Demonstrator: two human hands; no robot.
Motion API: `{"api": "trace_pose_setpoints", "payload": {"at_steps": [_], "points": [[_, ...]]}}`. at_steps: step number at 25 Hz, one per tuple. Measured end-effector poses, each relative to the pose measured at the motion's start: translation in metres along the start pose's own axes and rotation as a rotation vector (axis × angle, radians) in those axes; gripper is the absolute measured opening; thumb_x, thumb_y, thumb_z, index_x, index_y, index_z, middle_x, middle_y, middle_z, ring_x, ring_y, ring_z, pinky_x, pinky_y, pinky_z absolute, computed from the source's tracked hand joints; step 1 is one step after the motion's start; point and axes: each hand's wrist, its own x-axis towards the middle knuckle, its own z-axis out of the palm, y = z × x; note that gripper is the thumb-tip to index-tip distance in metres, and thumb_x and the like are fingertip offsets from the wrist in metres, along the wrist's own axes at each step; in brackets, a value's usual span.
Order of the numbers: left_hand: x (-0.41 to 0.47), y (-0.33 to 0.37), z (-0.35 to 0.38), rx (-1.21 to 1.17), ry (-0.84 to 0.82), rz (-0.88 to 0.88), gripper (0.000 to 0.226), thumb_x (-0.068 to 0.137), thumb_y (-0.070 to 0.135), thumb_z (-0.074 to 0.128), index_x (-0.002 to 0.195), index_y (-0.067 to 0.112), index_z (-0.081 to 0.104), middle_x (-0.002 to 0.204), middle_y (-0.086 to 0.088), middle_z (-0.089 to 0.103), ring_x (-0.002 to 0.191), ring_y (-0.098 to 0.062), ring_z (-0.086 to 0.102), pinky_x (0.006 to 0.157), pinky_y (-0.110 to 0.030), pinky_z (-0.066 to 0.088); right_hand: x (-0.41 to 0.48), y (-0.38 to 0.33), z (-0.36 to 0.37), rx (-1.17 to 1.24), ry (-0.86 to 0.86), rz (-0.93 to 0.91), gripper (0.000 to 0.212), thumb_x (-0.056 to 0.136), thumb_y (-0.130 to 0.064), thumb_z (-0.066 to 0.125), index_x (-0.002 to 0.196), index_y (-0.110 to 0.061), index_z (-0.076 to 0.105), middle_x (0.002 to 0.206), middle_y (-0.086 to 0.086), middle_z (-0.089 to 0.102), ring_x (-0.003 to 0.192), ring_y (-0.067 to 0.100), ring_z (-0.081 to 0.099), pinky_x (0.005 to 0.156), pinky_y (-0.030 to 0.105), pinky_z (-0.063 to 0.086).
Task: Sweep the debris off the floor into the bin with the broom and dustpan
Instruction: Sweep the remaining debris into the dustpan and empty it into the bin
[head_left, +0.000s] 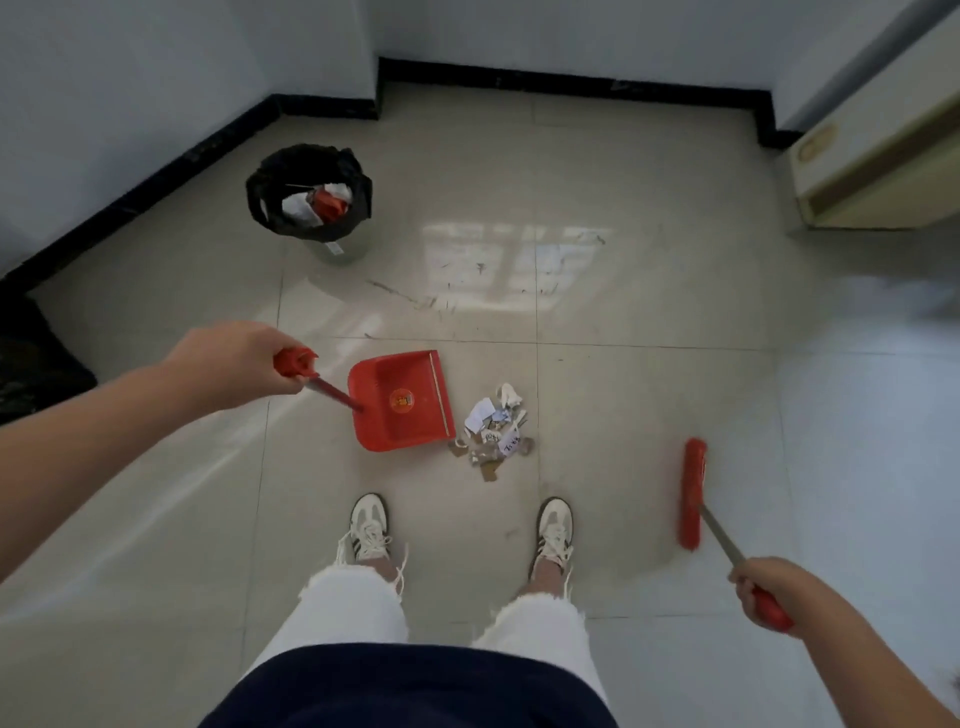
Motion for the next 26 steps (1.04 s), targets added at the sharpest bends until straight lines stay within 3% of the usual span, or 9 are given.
{"api": "trace_pose_setpoints", "payload": {"at_steps": [3,7,11,17,18,20,26], "points": [[0.019,-0.028,-0.005,0.026,-0.009,0.077,0.028,0.084,0.048,0.067,0.11,0.039,0.072,0.09,0.011,0.067,0.079,-0.014,0.056,0.063,-0.027,0.044,-0.015,0.026,0.085,0.13,-0.045,0.081,0.029,0.089,0.013,0.032,0.067,-0.004,0.04,0.028,0.004,0.037,0.017,0.01,0.035,0.024,0.015,0.035],[0.029,-0.046,0.011,0.078,-0.049,0.258,0.027,0.084,0.042,0.067,0.111,0.042,0.072,0.082,0.02,0.058,0.08,-0.007,0.053,0.059,-0.021,0.04,-0.045,0.04,0.207,0.265,-0.094,0.123,0.031,0.085,0.014,0.033,0.061,-0.006,0.037,0.029,0.004,0.034,0.017,0.01,0.033,0.026,0.012,0.03],[0.036,-0.056,0.026,0.141,-0.075,0.351,0.019,0.084,0.041,0.062,0.099,0.039,0.072,0.078,0.014,0.066,0.075,-0.008,0.059,0.063,-0.028,0.053,-0.075,0.006,0.289,0.336,-0.081,0.023,0.035,0.083,0.015,0.037,0.057,-0.007,0.037,0.028,0.002,0.034,0.017,0.01,0.03,0.028,0.009,0.028],[0.033,-0.05,0.039,0.251,-0.074,0.458,0.02,0.088,0.036,0.055,0.101,0.033,0.07,0.082,0.012,0.067,0.072,-0.008,0.05,0.052,-0.02,0.032,-0.117,-0.022,0.363,0.04,-0.114,-0.131,0.016,0.074,0.006,0.047,0.062,-0.001,0.054,0.035,0.003,0.05,0.03,0.015,0.046,0.036,0.017,0.035],[0.034,-0.05,0.04,0.257,-0.074,0.457,0.019,0.088,0.036,0.055,0.099,0.031,0.07,0.08,0.011,0.066,0.071,-0.009,0.051,0.052,-0.021,0.031,-0.127,-0.02,0.368,-0.01,-0.125,-0.146,0.012,0.072,0.006,0.047,0.069,0.003,0.058,0.04,0.005,0.054,0.034,0.016,0.049,0.036,0.018,0.037],[0.037,-0.047,0.044,0.277,-0.065,0.458,0.018,0.087,0.035,0.055,0.096,0.027,0.068,0.075,0.009,0.063,0.07,-0.012,0.054,0.054,-0.023,0.035,-0.137,-0.012,0.373,-0.089,-0.133,-0.161,0.024,0.068,0.004,0.046,0.086,0.008,0.061,0.053,0.011,0.058,0.037,0.019,0.052,0.037,0.02,0.04],[0.043,-0.042,0.045,0.283,-0.019,0.496,0.017,0.086,0.033,0.055,0.09,0.028,0.071,0.079,0.007,0.07,0.073,-0.014,0.064,0.05,-0.024,0.034,-0.187,0.01,0.392,-0.263,-0.261,-0.254,0.02,0.074,-0.003,0.046,0.093,-0.007,0.051,0.054,0.007,0.058,0.039,0.017,0.053,0.046,0.026,0.047]]}}
